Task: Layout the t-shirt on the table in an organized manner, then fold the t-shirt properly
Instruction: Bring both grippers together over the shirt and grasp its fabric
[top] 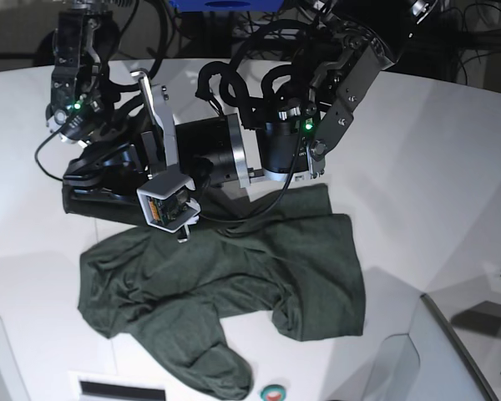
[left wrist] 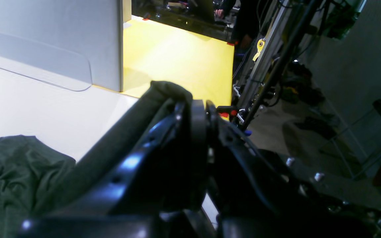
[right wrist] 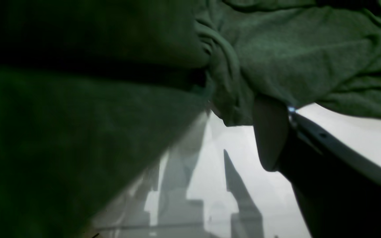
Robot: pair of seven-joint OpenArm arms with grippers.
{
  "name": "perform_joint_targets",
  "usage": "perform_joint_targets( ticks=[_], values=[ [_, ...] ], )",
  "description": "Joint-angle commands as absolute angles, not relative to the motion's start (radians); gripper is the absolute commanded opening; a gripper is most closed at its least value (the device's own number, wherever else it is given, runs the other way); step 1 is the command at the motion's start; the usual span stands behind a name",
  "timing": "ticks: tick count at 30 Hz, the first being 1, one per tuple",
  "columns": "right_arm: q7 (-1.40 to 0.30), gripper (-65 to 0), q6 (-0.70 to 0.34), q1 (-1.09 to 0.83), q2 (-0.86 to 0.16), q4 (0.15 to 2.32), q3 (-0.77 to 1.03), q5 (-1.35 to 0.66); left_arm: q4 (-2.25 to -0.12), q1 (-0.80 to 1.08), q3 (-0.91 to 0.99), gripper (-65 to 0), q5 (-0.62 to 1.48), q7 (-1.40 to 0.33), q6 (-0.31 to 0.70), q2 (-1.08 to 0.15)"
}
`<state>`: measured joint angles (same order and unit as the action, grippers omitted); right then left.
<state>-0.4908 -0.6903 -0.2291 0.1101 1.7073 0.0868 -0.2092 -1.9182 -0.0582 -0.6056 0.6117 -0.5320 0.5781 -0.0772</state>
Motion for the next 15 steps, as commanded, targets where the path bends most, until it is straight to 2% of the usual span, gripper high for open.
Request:
perform_joint_targets(
  ticks=[1, 3, 7, 10, 11, 13, 15],
  values=[
    [-0.467, -14.3, -0.698, -0.213, 0.111, 1.724, 0.076, -0.229, -1.934, -0.070, -0.605, -65.0, 0.634, -0.501, 0.584, -0.068],
    [-0.467, -17.7, -0.698, -0.203, 0.111, 1.718, 0.074, -0.229, -1.934, -0.070, -0.605, -65.0, 0.634, -0.501, 0.584, -0.070],
    [-0.475, -41.4, -0.698, -0.189, 0.111, 1.718, 0.079, -0.229, -1.934, -0.068, -0.605, -65.0, 0.636, -0.501, 0.584, -0.068],
    [-0.479, -47.7, -0.698, -0.174, 0.111, 1.718, 0.084, -0.229, -1.934, -0.064, -0.605, -65.0, 0.636, -0.501, 0.584, -0.070],
    [-0.481, -51.9, -0.698, -0.174, 0.108, 1.718, 0.084, -0.229, -1.934, -0.062, -0.605, -65.0, 0.636, -0.501, 0.584, -0.070],
    [-0.498, -65.0, -0.698, -0.174, 0.105, 1.719, 0.087, -0.228, -1.934, -0.059, -0.605, -65.0, 0.634, -0.501, 0.584, -0.073],
    [-0.542, -63.6, -0.698, -0.174, 0.096, 1.724, 0.113, -0.226, -1.934, -0.058, -0.605, -65.0, 0.633, -0.503, 0.584, -0.081]
  ],
)
